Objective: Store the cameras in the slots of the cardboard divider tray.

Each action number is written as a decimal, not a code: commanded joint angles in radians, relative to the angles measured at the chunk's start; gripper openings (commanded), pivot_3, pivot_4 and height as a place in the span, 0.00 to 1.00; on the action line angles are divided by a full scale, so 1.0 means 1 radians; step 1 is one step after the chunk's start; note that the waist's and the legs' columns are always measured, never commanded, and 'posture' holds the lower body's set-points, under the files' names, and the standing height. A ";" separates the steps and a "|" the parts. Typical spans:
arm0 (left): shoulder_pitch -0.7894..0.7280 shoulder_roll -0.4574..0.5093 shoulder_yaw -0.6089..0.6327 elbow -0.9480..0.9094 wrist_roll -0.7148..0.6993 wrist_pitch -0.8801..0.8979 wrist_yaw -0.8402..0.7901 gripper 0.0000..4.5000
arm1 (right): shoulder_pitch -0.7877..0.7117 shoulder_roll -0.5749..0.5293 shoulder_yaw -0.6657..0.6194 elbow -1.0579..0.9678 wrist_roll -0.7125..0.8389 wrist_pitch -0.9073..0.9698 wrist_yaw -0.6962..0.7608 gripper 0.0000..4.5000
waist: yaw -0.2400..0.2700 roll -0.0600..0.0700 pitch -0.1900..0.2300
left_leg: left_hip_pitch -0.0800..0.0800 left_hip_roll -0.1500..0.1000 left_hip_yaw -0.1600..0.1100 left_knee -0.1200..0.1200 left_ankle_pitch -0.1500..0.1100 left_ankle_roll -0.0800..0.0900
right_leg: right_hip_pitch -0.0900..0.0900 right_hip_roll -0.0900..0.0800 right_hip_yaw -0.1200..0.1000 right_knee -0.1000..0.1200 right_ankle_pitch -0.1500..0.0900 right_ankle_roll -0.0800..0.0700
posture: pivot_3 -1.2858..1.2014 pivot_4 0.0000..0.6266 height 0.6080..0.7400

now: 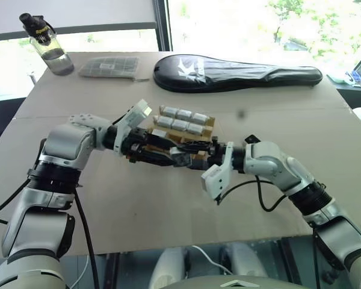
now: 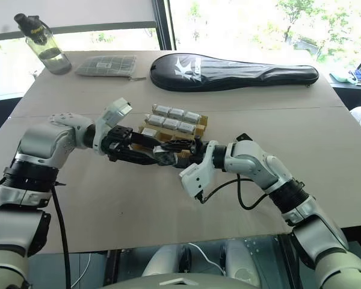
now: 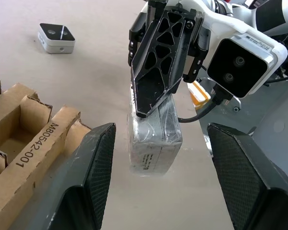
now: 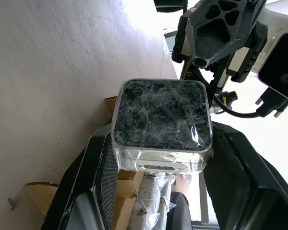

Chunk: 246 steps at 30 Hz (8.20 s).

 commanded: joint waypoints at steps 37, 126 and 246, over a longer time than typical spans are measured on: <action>-0.162 -0.139 0.022 0.394 0.140 -0.704 -0.008 0.16 | 0.760 -0.214 -0.623 -0.598 1.187 0.971 0.179 0.99 | 0.037 0.000 0.001 | 0.000 0.000 -0.002 0.000 -0.001 0.001 | 0.003 -0.001 -0.002 -0.001 0.000 0.000 | 0.52 0.24 1.00; -0.548 -0.302 0.072 1.151 0.567 -1.401 0.001 0.99 | 1.168 -0.105 -0.788 -0.658 1.134 0.679 0.398 1.00 | 0.051 -0.004 0.003 | 0.003 0.000 0.001 0.003 -0.003 0.005 | 0.006 0.005 -0.003 -0.001 0.001 0.002 | 0.52 0.24 1.00; 0.947 -0.004 0.819 -0.404 -0.140 -0.529 0.383 1.00 | -0.293 0.411 -0.329 0.193 0.638 1.481 0.086 0.70 | -0.005 0.010 0.010 | 0.001 -0.002 0.001 -0.015 -0.001 0.000 | -0.004 -0.005 -0.002 -0.001 0.001 0.001 | 0.52 0.24 1.00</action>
